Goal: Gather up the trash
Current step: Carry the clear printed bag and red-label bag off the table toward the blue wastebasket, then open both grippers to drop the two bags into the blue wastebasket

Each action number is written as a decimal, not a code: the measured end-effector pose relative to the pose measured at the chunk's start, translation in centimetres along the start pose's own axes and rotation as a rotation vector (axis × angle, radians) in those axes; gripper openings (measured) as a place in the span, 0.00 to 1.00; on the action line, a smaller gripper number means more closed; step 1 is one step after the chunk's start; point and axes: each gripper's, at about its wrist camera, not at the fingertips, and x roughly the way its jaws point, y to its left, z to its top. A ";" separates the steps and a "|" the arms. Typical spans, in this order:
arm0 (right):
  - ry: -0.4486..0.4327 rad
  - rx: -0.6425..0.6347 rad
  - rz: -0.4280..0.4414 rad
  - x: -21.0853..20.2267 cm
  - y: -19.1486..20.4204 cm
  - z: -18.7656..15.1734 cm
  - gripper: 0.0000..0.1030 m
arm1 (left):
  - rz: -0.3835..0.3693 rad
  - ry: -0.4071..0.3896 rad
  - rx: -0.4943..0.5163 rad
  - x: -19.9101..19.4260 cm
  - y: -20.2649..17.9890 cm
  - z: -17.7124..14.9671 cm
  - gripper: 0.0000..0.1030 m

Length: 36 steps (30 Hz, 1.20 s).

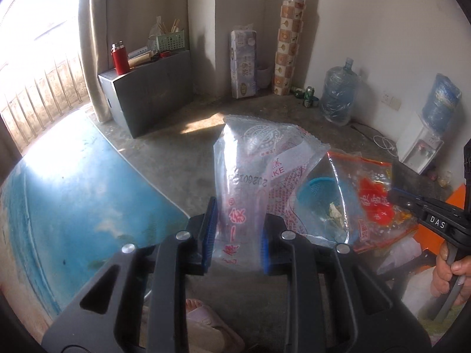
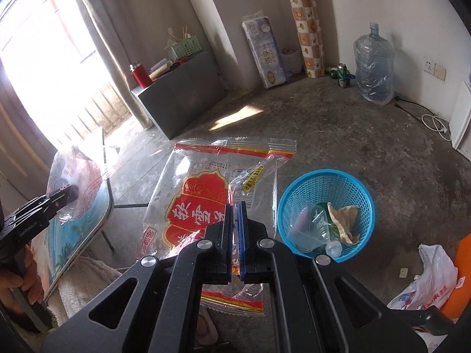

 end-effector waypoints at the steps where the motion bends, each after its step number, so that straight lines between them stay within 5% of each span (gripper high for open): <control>1: 0.001 0.023 -0.016 0.2 -1.3 0.1 0.03 | -0.022 0.020 0.009 1.2 -0.9 0.5 0.22; 12: 0.095 0.289 -0.121 6.7 -14.2 -0.2 0.04 | -0.211 0.266 0.078 15.3 -11.0 3.0 0.22; 18: 0.145 0.336 -0.146 10.1 -18.3 -1.1 0.04 | -0.241 0.371 0.076 21.1 -14.5 2.8 0.22; 30: 0.158 0.350 -0.172 14.1 -21.0 0.1 0.05 | -0.185 0.447 0.079 28.4 -18.4 2.9 0.24; 36: 0.160 0.393 -0.206 14.3 -22.2 -0.1 0.07 | -0.199 0.420 0.069 30.0 -19.3 3.2 0.37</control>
